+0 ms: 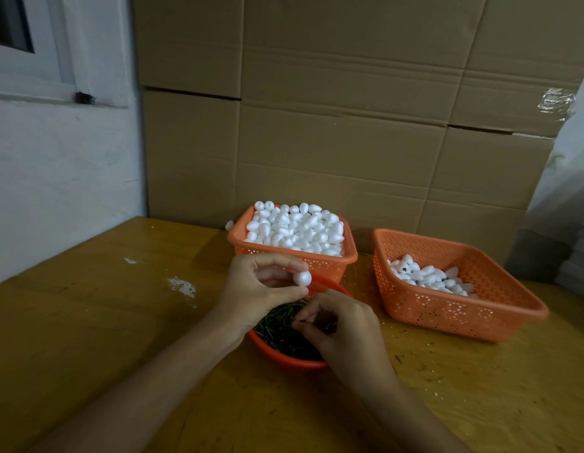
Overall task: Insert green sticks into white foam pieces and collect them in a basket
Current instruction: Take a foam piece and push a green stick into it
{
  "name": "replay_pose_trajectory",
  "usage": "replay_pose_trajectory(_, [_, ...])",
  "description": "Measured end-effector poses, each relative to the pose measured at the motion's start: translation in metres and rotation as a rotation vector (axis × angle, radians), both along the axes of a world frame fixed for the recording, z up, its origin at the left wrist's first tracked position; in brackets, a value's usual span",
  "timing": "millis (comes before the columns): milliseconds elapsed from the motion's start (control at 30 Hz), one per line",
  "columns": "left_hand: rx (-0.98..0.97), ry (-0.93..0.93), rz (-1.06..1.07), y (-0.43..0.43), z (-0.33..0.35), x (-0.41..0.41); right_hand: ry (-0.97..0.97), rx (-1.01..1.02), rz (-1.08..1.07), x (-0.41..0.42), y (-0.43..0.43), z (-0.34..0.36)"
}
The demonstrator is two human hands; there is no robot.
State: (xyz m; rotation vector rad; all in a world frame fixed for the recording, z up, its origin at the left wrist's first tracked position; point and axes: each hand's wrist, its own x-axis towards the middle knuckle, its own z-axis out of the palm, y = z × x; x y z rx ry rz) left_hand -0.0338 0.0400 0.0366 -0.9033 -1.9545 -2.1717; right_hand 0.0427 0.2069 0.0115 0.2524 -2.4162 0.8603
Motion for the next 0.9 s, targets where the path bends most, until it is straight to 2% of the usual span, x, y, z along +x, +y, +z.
replay_pose_trajectory(900, [-0.092, 0.022, 0.056, 0.0014, -0.0006, -0.0001, 0.007, 0.002, -0.019, -0.0022, -0.0001, -0.0016])
